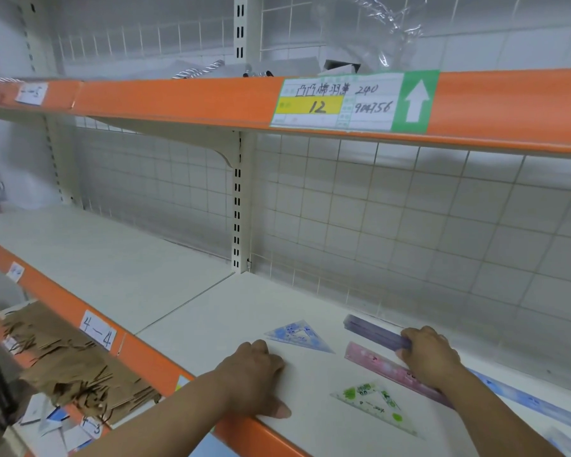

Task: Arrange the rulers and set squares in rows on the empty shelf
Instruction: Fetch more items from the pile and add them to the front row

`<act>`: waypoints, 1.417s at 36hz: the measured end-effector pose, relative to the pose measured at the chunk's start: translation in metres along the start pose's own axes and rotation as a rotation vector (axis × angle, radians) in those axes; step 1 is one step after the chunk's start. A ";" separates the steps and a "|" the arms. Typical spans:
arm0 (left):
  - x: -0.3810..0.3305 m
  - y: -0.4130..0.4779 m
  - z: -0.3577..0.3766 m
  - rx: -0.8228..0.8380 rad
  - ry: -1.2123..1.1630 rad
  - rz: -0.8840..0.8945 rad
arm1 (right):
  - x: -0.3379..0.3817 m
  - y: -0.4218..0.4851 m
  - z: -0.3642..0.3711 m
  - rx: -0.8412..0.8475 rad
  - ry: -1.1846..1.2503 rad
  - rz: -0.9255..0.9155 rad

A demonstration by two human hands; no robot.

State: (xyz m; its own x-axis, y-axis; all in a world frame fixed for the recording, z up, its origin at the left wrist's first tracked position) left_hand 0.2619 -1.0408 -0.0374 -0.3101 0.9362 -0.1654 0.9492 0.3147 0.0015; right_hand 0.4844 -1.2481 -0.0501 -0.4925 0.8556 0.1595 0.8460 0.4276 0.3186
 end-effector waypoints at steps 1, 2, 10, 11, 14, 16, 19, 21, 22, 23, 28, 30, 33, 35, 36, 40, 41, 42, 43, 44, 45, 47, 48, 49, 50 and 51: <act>0.000 0.000 0.000 0.001 0.006 0.002 | 0.000 0.000 -0.001 0.004 0.005 0.003; 0.000 0.001 0.000 0.001 0.011 0.004 | 0.000 -0.001 -0.002 0.011 0.006 0.007; -0.001 0.005 0.001 0.003 0.040 0.025 | 0.003 -0.012 -0.024 -0.079 0.007 0.073; -0.001 0.005 0.001 0.001 0.041 0.031 | 0.003 -0.015 -0.028 -0.105 0.012 0.074; -0.002 0.009 0.002 -0.001 0.047 0.057 | 0.001 -0.025 -0.039 -0.151 0.050 0.079; -0.006 0.011 0.003 0.000 0.051 0.074 | -0.001 -0.033 -0.047 -0.163 0.086 0.093; -0.015 0.015 0.007 -0.009 0.045 0.121 | -0.006 -0.047 -0.058 -0.145 0.092 0.105; -0.022 0.017 0.010 -0.013 0.022 0.147 | -0.009 -0.058 -0.063 -0.117 0.092 0.103; -0.026 0.019 0.012 -0.016 0.018 0.164 | -0.012 -0.064 -0.066 -0.100 0.092 0.105; -0.030 0.020 0.013 -0.019 0.017 0.180 | -0.013 -0.071 -0.069 -0.077 0.093 0.110; -0.047 0.023 0.019 -0.017 0.029 0.247 | -0.017 -0.107 -0.077 0.080 0.116 0.144; -0.052 0.024 0.021 -0.014 0.032 0.267 | -0.017 -0.119 -0.078 0.137 0.104 0.150; -0.060 0.024 0.023 -0.014 0.038 0.292 | -0.017 -0.137 -0.080 0.223 0.085 0.137; -0.064 0.023 0.024 -0.024 0.023 0.305 | -0.018 -0.148 -0.081 0.263 0.079 0.110; -0.065 0.023 0.024 -0.030 0.013 0.311 | -0.018 -0.152 -0.081 0.281 0.080 0.103; -0.066 0.024 0.026 -0.024 0.001 0.328 | -0.018 -0.161 -0.080 0.263 0.123 0.119; -0.066 0.024 0.025 -0.023 -0.002 0.332 | -0.018 -0.162 -0.080 0.256 0.129 0.129; -0.065 0.024 0.025 -0.022 -0.006 0.337 | -0.018 -0.163 -0.080 0.252 0.130 0.138; -0.065 0.023 0.025 -0.021 -0.010 0.341 | -0.017 -0.164 -0.080 0.253 0.126 0.144; -0.064 0.023 0.025 -0.020 -0.012 0.345 | -0.017 -0.165 -0.080 0.255 0.123 0.148; -0.064 0.023 0.025 -0.017 -0.014 0.348 | -0.017 -0.165 -0.081 0.259 0.116 0.150; -0.063 0.022 0.025 -0.013 -0.022 0.349 | -0.016 -0.165 -0.082 0.266 0.099 0.142; -0.063 0.022 0.025 -0.013 -0.024 0.350 | -0.016 -0.165 -0.083 0.264 0.095 0.136; -0.062 0.022 0.024 -0.014 -0.024 0.353 | -0.015 -0.165 -0.084 0.262 0.091 0.130; -0.062 0.022 0.024 -0.016 -0.022 0.356 | -0.015 -0.166 -0.084 0.260 0.086 0.121; -0.062 0.021 0.024 -0.017 -0.022 0.359 | -0.014 -0.166 -0.085 0.259 0.079 0.110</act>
State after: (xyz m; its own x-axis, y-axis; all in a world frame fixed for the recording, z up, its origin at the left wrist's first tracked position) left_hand 0.3028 -1.0957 -0.0509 0.0439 0.9841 -0.1722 0.9964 -0.0305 0.0797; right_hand 0.3335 -1.3556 -0.0262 -0.4008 0.8799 0.2552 0.9142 0.4025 0.0477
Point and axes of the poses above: each hand's wrist, its own y-axis towards the middle knuckle, its own z-axis out of the palm, x = y × z, the point moved 2 cm from there along y, towards the middle knuckle, and after that the axes turned 15 degrees about -x, right-handed, at the moved point
